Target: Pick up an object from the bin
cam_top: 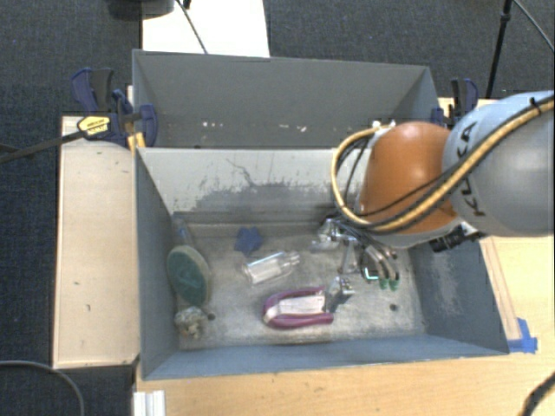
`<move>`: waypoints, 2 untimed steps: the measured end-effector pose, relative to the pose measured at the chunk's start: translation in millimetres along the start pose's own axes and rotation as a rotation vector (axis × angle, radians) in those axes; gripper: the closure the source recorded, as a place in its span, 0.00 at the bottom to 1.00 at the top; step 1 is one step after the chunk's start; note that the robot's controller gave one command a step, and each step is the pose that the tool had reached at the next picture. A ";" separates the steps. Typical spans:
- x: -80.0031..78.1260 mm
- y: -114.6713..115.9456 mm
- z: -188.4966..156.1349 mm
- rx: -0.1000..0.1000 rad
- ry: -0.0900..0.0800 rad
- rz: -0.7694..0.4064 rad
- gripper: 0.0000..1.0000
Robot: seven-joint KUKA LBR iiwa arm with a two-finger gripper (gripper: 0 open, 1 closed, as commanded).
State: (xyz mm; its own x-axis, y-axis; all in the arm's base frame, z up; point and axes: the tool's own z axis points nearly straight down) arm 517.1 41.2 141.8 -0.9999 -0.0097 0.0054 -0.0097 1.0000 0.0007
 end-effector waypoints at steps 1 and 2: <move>20.7 3.6 70.4 0.000 -0.013 -0.124 0.00; 17.3 4.4 66.4 -0.001 -0.022 -0.121 1.00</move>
Offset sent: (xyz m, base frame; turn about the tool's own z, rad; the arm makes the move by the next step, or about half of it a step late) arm -0.0226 0.0034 -0.0705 -0.1260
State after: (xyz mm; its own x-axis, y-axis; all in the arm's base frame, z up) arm 499.4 45.4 75.5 -0.9913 -0.1305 -0.0171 -0.1305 0.9914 0.0010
